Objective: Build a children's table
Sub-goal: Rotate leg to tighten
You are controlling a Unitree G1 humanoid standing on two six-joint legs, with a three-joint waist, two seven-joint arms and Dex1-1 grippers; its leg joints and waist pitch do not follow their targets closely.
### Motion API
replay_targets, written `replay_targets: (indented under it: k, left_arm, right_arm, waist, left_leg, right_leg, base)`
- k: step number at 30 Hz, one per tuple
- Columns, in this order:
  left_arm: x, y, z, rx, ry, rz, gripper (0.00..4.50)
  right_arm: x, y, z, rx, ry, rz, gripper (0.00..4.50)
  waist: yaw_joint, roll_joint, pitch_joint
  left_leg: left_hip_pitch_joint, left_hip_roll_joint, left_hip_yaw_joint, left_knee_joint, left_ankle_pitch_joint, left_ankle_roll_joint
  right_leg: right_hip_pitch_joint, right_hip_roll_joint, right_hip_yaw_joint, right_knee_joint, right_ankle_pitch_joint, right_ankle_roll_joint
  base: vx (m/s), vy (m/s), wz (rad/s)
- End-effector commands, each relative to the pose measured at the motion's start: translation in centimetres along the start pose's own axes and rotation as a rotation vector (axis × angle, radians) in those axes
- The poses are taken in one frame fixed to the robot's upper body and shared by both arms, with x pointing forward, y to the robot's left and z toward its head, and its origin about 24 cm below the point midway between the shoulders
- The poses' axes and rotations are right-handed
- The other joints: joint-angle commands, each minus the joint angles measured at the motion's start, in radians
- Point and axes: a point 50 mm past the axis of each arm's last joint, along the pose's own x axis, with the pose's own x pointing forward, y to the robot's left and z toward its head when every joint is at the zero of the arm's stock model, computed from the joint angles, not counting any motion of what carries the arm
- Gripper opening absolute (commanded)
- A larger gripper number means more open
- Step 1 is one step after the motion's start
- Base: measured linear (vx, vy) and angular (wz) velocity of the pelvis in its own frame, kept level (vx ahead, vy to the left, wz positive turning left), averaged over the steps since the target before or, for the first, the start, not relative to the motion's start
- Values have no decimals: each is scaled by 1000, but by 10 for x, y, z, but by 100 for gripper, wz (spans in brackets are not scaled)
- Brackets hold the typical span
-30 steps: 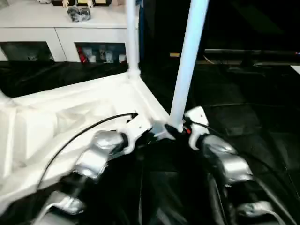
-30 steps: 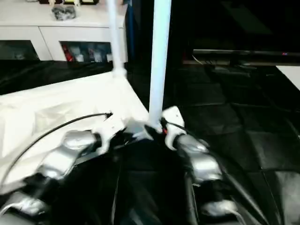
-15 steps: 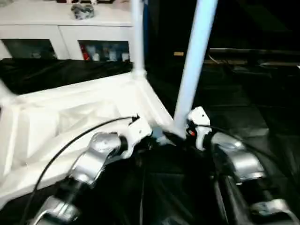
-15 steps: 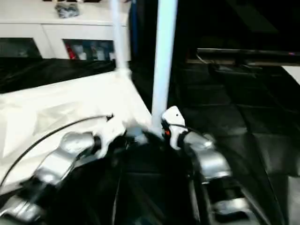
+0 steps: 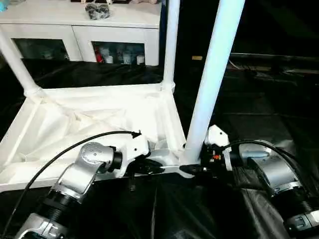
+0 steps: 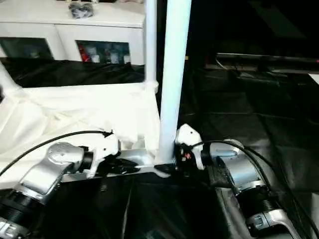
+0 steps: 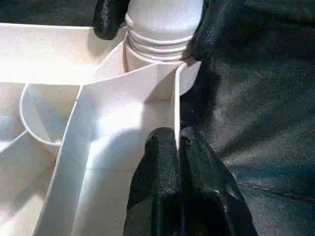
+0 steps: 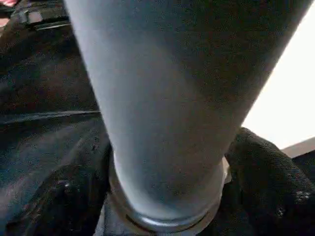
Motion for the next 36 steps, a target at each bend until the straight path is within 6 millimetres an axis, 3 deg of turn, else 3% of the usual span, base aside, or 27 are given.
replay_targets:
  k: [1, 2, 7, 9, 10, 13, 14, 15, 17, 18, 21, 22, 25, 26, 27, 28, 29, 32, 34, 36]
  left_arm:
    - [7, -5, 12, 50, -43, -66, 0]
    - [6, -5, 11, 48, -45, -61, 0]
    - [4, -4, 10, 38, -54, -49, 0]
    - [5, -5, 10, 35, -62, -46, 0]
    - [6, -4, 11, 35, -70, -33, 0]
    - [11, 1, 14, 38, -87, 48, 0]
    - [15, 6, 15, 33, -86, 116, 0]
    - [17, 9, 16, 27, -85, 152, 0]
    - [27, 17, 21, 2, -91, 255, 0]
    - [33, 19, 23, -3, -93, 284, 0]
    - [42, 22, 28, -7, -95, 323, 0]
    - [47, 22, 31, -10, -96, 337, 0]
    - [61, 22, 38, -18, -107, 365, 0]
    - [68, 20, 42, -18, -115, 367, 0]
    - [68, 20, 42, -18, -115, 367, 0]
    - [69, 20, 44, -11, -117, 363, 0]
    - [69, 19, 44, -1, -122, 350, 0]
    - [63, 15, 41, 18, -131, 299, 0]
    - [57, 14, 39, 35, -136, 272, 0]
    - [52, 12, 34, 36, -129, 250, 0]
  right_arm:
    - [5, 3, 4, -30, 10, 34, 338]
    - [7, 3, 4, -30, 7, 38, 319]
    - [11, 6, 5, -22, -6, 59, 280]
    - [12, 7, 4, -15, -13, 64, 274]
    - [13, 7, 4, -15, -20, 54, 273]
    - [19, 4, 5, 5, -71, -51, 270]
    - [25, -3, 5, 35, -95, -165, 270]
    - [28, -7, 5, 54, -106, -223, 270]
    - [42, -16, 4, 115, -134, -426, 270]
    - [48, -18, 3, 157, -148, -487, 270]
    - [59, -19, 3, 216, -166, -568, 269]
    - [64, -19, 3, 238, -170, -606, 269]
    - [78, -18, 6, 266, -163, -696, 269]
    - [88, -15, 13, 269, -190, -679, 269]
    - [88, -15, 13, 269, -190, -679, 269]
    - [90, -14, 17, 265, -212, -665, 269]
    - [90, -14, 20, 263, -240, -644, 339]
    - [80, -16, 21, 240, -254, -597, 341]
    - [75, -15, 21, 202, -240, -571, 381]
    - [69, -15, 19, 154, -212, -542, 385]
  waist:
    - [0, -18, -60]
    - [-1, -23, -60]
    - [-1, -22, -59]
    - [-2, -19, -59]
    - [-1, -12, -59]
    - [-4, -15, -62]
    - [-3, -9, -61]
    - [-12, -9, -58]
    - [-21, -8, -63]
    - [-24, -2, -62]
    - [-30, -4, -64]
    - [-28, 5, -65]
    - [-30, 2, -66]
    - [-29, 15, -66]
    - [-32, 7, -66]
    - [-30, 10, -67]
    - [-31, 11, -66]
    - [-31, 10, -65]
    - [-31, 9, -67]
    - [-29, 8, -69]
  left_leg:
    - [8, 74, -23, -72, -108, 87]
    - [8, 74, -22, -72, -106, 86]
    - [8, 74, -24, -73, -110, 77]
    - [8, 73, -24, -73, -110, 74]
    - [9, 73, -24, -73, -112, 73]
    - [8, 72, -25, -74, -111, 60]
    - [8, 72, -26, -74, -111, 57]
    - [2, 71, -26, -77, -115, 48]
    - [6, 68, -29, -77, -114, 22]
    - [6, 68, -29, -77, -116, 19]
    - [5, 67, -27, -76, -120, 22]
    - [7, 66, -27, -75, -111, 26]
    - [6, 67, -27, -76, -104, 25]
    - [5, 67, -28, -75, -107, 25]
    - [4, 66, -27, -75, -114, 31]
    - [5, 66, -28, -76, -115, 35]
    - [5, 67, -27, -76, -120, 37]
    - [4, 67, -28, -77, -140, 39]
    - [3, 68, -28, -76, -125, 44]
    - [3, 68, -26, -72, -91, 65]
  right_leg:
    - [50, -94, 52, -73, -162, -245]
    - [51, -94, 53, -74, -165, -242]
    - [50, -94, 52, -75, -189, -231]
    - [50, -93, 52, -75, -183, -232]
    - [49, -93, 52, -74, -181, -233]
    - [52, -93, 53, -73, -160, -236]
    - [51, -94, 53, -74, -160, -238]
    - [52, -91, 52, -77, -169, -234]
    - [55, -94, 51, -78, -181, -228]
    - [52, -93, 52, -78, -180, -229]
    - [54, -92, 53, -80, -172, -225]
    - [52, -92, 53, -78, -158, -225]
    - [54, -92, 53, -77, -130, -231]
    - [54, -92, 53, -76, -124, -233]
    - [55, -90, 53, -78, -116, -230]
    - [56, -91, 53, -77, -113, -231]
    - [55, -91, 52, -78, -115, -231]
    - [57, -91, 53, -80, -138, -228]
    - [58, -91, 53, -78, -113, -232]
    - [59, -92, 52, -71, -57, -247]
  base:
    - [0, 0, 0]
    - [0, 0, 0]
    - [0, 0, 0]
    - [0, 0, 0]
    - [0, 0, 0]
    - [0, 0, 0]
    - [0, 0, 0]
    - [0, 0, 0]
    - [0, 0, 0]
    - [0, 0, 0]
    - [0, 0, 0]
    - [0, 0, 0]
    - [0, 0, 0]
    - [0, 0, 0]
    - [0, 0, 0]
    - [0, 0, 0]
    - [0, 0, 0]
    - [0, 0, 0]
    - [0, 0, 0]
    - [0, 0, 0]
